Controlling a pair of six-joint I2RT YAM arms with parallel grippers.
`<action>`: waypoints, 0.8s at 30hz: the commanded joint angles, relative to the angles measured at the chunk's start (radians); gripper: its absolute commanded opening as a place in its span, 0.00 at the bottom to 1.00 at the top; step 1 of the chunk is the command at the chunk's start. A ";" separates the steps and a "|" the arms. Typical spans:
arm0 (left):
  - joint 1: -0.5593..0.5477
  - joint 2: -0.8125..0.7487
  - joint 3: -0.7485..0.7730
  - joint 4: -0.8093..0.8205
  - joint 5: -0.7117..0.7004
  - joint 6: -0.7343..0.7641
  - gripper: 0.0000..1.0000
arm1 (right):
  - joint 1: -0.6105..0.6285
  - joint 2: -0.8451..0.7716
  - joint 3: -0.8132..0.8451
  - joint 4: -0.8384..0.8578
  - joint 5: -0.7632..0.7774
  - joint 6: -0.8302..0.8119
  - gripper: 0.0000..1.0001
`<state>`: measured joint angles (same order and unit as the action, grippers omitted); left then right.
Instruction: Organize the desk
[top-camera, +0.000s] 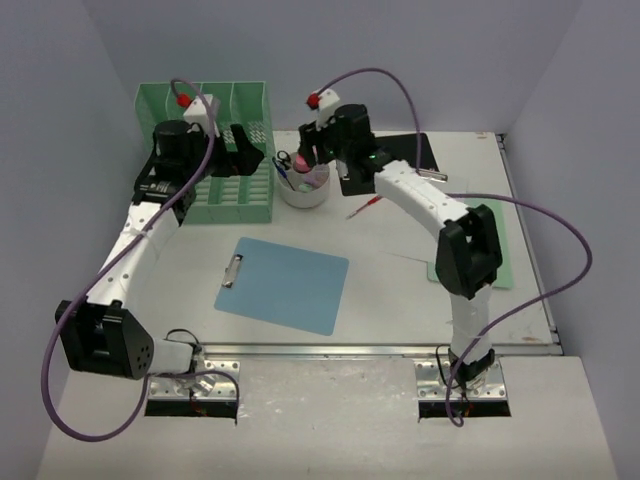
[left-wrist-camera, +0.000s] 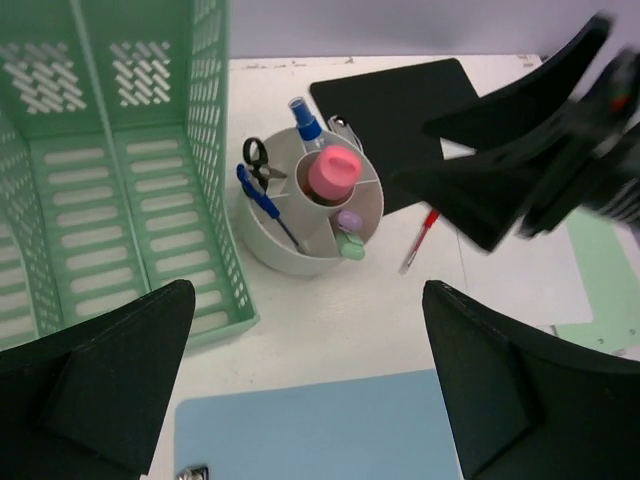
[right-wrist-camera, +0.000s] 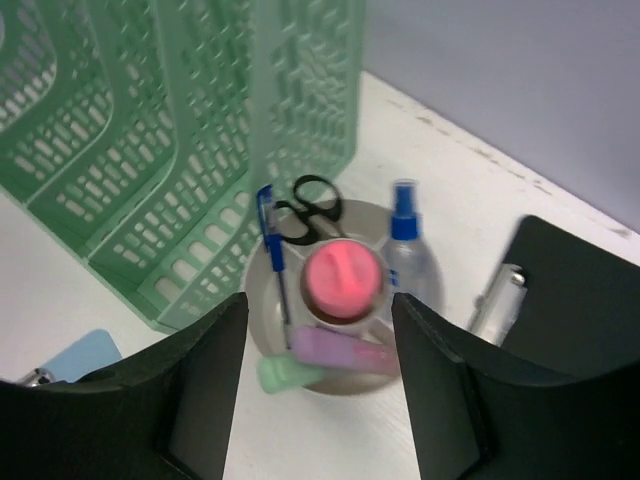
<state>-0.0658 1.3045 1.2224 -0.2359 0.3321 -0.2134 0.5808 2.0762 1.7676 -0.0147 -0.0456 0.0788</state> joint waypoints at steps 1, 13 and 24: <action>-0.101 0.050 0.107 0.032 -0.031 0.156 0.94 | -0.149 -0.172 0.043 -0.097 -0.014 0.165 0.61; -0.448 0.655 0.645 -0.073 0.021 0.373 0.53 | -0.581 -0.488 -0.477 -0.197 -0.230 0.361 0.61; -0.537 1.090 0.908 0.009 -0.110 0.364 0.55 | -0.711 -0.660 -0.718 -0.211 -0.329 0.346 0.61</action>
<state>-0.6167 2.3653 2.0666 -0.2958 0.2611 0.1570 -0.1196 1.4910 1.0519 -0.2638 -0.3241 0.4267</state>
